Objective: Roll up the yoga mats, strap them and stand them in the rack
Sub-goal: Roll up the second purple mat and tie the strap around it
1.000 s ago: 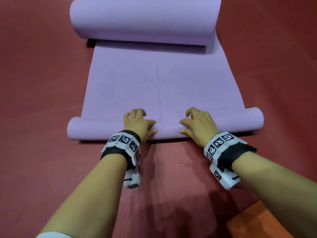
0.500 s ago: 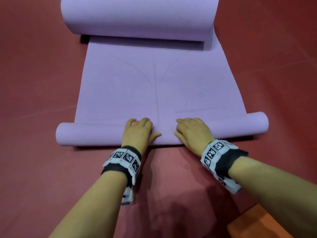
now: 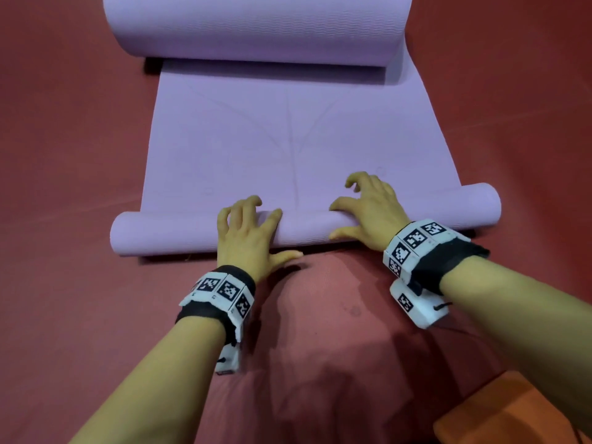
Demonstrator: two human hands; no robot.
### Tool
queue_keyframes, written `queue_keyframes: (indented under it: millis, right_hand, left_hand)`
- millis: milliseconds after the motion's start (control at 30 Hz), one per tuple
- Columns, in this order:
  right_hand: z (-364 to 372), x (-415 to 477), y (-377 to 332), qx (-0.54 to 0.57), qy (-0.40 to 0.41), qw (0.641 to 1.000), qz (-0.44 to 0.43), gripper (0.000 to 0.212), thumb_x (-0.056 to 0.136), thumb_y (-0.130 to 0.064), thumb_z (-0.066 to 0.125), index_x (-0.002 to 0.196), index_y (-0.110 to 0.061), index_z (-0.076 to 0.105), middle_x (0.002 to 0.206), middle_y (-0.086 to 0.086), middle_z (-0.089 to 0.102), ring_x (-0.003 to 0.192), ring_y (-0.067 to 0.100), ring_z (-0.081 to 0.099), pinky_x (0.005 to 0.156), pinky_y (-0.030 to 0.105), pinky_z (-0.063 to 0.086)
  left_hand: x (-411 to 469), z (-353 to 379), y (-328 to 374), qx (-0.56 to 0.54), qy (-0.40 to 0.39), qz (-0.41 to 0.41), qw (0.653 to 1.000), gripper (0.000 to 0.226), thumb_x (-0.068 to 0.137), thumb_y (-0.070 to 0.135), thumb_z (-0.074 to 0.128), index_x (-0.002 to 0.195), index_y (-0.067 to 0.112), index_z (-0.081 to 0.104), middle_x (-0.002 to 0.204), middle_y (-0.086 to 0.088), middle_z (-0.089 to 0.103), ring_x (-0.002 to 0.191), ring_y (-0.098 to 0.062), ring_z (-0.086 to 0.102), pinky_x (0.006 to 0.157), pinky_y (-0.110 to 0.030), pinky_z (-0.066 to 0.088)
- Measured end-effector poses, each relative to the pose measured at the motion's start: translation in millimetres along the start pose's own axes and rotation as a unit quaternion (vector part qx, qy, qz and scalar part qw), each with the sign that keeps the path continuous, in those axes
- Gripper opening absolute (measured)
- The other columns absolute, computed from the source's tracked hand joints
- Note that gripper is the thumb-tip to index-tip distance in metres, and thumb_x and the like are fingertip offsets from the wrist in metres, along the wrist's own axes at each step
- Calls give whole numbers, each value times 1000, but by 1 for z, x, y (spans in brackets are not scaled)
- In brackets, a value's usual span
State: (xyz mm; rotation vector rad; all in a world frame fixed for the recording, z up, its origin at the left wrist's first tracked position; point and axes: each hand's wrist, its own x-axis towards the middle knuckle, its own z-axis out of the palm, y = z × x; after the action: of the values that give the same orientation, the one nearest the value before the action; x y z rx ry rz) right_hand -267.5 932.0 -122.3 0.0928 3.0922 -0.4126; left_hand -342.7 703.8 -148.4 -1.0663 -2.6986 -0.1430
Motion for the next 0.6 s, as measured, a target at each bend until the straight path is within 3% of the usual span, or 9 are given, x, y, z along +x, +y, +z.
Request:
queue_keyframes:
  millis: [67, 167, 267, 333, 400, 467, 500, 533, 600]
  right_hand:
    - [-5, 6, 0, -9, -36, 999, 12, 56, 77, -57, 64, 123, -26, 61, 121, 5, 49, 113, 25, 43, 97, 35, 28]
    - [-11, 16, -4, -95, -61, 994, 2, 59, 88, -55, 50, 134, -18, 49, 123, 8, 55, 113, 28, 50, 92, 36, 34]
    - [-10, 28, -9, -133, -27, 990, 40, 53, 95, -47, 43, 132, -8, 41, 114, 12, 62, 104, 33, 59, 73, 38, 36]
    - [-9, 29, -12, -106, -2, 994, 25, 43, 95, -40, 49, 121, -6, 51, 107, 14, 66, 99, 34, 62, 78, 38, 38]
    - [-12, 24, -13, -110, 2, 994, 22, 48, 78, -47, 70, 104, -7, 65, 111, 14, 67, 102, 31, 64, 92, 43, 43]
    - [-12, 15, -18, -122, -45, 991, 39, 71, 61, -59, 76, 114, -13, 64, 130, 12, 57, 115, 29, 55, 101, 47, 37]
    - [-18, 15, -15, -124, -61, 989, 43, 80, 61, -59, 76, 125, -16, 57, 135, 12, 50, 119, 30, 49, 104, 44, 33]
    - [-19, 13, -17, -137, -84, 985, 56, 82, 60, -55, 79, 130, -19, 53, 131, 12, 50, 116, 30, 49, 101, 40, 35]
    - [-18, 21, -15, -147, -83, 984, 65, 77, 44, -39, 91, 114, -18, 67, 95, 8, 63, 84, 26, 61, 74, 30, 48]
  left_hand:
    - [5, -7, -1, 3, -61, -11, 998, 90, 49, 77, 63, 120, 21, 61, 116, -17, 53, 107, -29, 38, 93, -45, 20]
    - [31, -19, 2, 42, -176, -27, 983, 93, 69, 61, 69, 146, 25, 30, 123, -10, 48, 111, -31, 43, 91, -39, 28]
    - [53, -26, -4, 59, -198, -30, 978, 90, 77, 56, 65, 147, 20, 20, 116, -7, 59, 106, -29, 55, 90, -36, 31]
    - [63, -27, -5, 37, -207, -31, 977, 71, 80, 53, 63, 136, 20, 34, 111, -4, 64, 104, -27, 58, 92, -35, 31]
    - [69, -29, 0, 28, -249, -44, 967, 53, 83, 48, 61, 125, 22, 43, 120, -1, 61, 115, -25, 53, 98, -36, 28]
    - [62, -25, 4, 50, -232, -51, 970, 47, 76, 41, 71, 116, 22, 54, 129, -3, 55, 127, -27, 43, 107, -40, 23]
    - [68, -27, 7, 61, -208, -50, 975, 48, 63, 37, 81, 105, 22, 63, 124, -9, 57, 122, -32, 47, 105, -44, 27]
    - [69, -28, 8, 63, -190, -59, 978, 50, 46, 34, 90, 89, 20, 69, 112, -14, 61, 109, -36, 55, 98, -45, 34]
    - [69, -25, 4, 81, -155, -67, 982, 50, 26, 32, 92, 69, 20, 70, 89, -15, 61, 81, -34, 60, 83, -39, 36]
